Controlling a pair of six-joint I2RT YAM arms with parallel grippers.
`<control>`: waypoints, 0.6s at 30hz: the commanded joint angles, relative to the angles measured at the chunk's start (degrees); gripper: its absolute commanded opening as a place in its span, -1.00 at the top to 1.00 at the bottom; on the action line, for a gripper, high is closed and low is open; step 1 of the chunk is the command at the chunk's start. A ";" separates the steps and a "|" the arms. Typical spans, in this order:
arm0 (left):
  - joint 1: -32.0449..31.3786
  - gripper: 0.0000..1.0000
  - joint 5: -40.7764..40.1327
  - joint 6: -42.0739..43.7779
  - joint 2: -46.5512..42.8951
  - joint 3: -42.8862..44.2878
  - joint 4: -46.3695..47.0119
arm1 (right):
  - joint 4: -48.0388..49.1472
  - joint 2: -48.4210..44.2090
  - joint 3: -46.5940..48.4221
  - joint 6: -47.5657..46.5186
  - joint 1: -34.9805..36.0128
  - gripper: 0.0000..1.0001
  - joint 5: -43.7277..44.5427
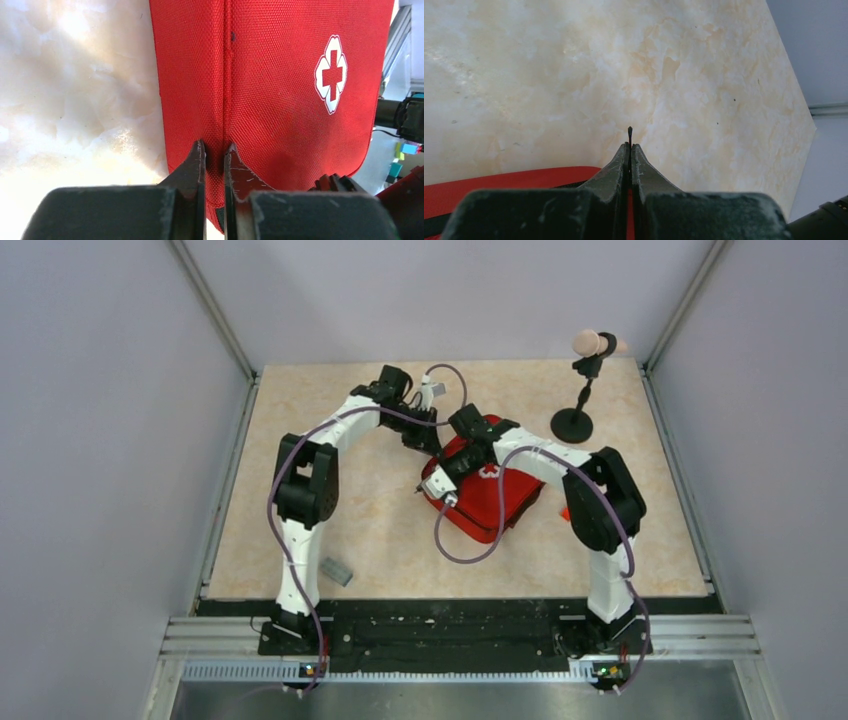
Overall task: Organize the medicine kit
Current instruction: Zip the medicine box at the center of the board.
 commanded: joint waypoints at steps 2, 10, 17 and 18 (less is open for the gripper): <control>2.60 1.00 -8.64 10.76 5.14 6.15 -7.04 | -19.23 -5.96 -5.40 -6.30 -0.61 1.00 4.14; 5.92 1.00 -10.25 17.06 12.22 22.47 -14.44 | -32.40 -13.36 -12.98 -15.68 -7.28 1.00 9.18; 7.07 1.00 -10.55 19.07 12.57 21.43 -14.81 | -39.23 -18.35 -18.73 -24.34 -12.16 1.00 16.94; 7.29 1.00 -10.50 18.91 12.44 21.25 -14.54 | -39.40 -18.55 -19.15 -25.41 -13.04 1.00 18.17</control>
